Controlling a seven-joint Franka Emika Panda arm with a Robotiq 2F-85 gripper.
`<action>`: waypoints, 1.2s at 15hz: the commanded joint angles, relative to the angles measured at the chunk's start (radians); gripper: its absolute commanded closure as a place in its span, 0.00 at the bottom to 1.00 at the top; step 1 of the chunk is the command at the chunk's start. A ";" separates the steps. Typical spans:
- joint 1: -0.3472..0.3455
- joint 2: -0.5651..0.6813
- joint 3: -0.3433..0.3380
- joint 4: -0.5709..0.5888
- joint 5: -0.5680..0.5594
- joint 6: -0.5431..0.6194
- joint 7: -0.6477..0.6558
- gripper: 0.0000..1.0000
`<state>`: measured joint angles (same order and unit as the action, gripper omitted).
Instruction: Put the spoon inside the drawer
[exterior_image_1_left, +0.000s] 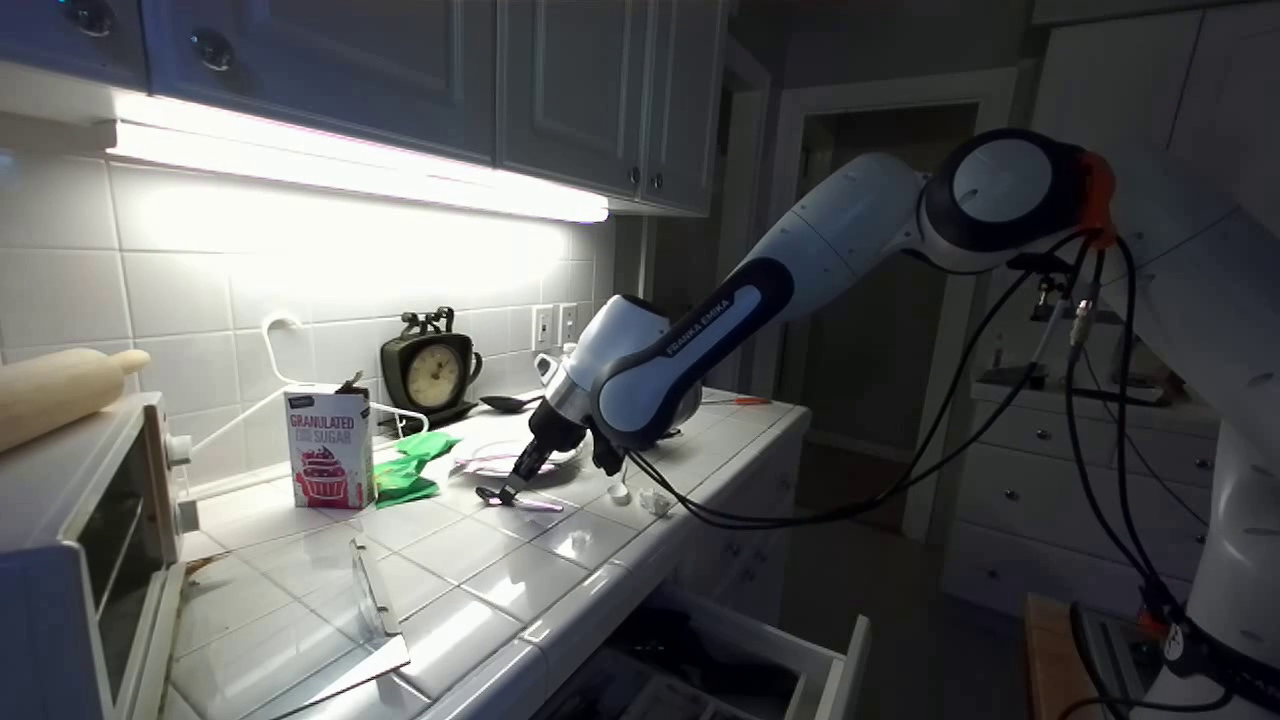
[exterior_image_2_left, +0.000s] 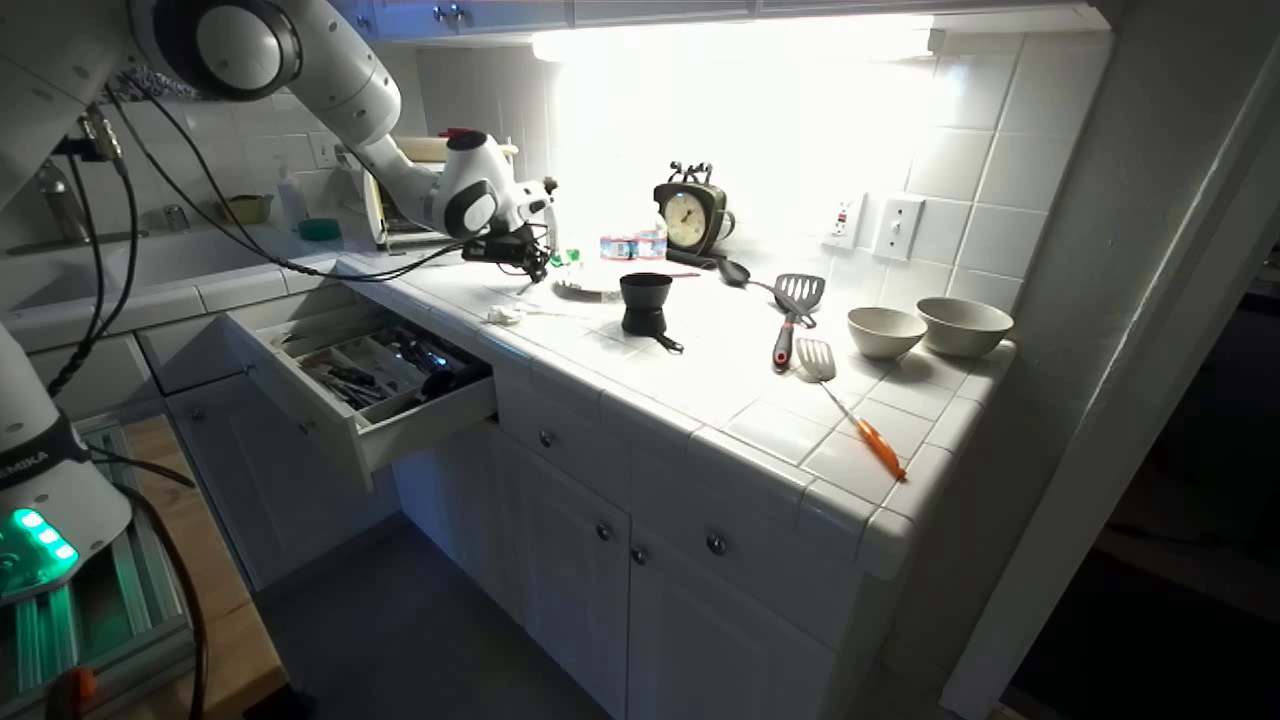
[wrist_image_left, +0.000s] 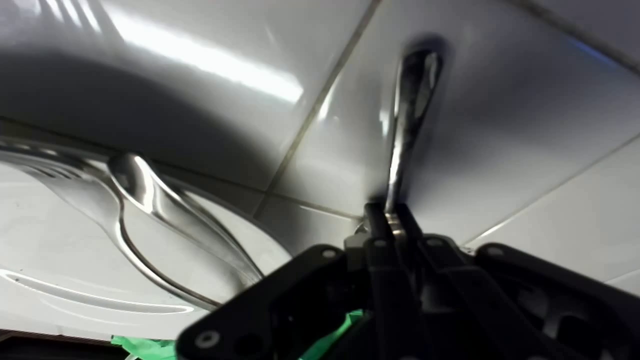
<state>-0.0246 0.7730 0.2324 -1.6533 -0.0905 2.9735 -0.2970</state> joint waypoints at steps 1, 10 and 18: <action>-0.003 -0.034 0.003 -0.005 -0.002 -0.098 -0.008 0.98; -0.072 -0.081 0.087 -0.059 0.009 -0.177 -0.220 0.98; -0.241 -0.132 0.289 -0.195 0.070 -0.205 -0.492 0.98</action>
<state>-0.2192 0.7122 0.4779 -1.7626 -0.0681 2.8056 -0.7098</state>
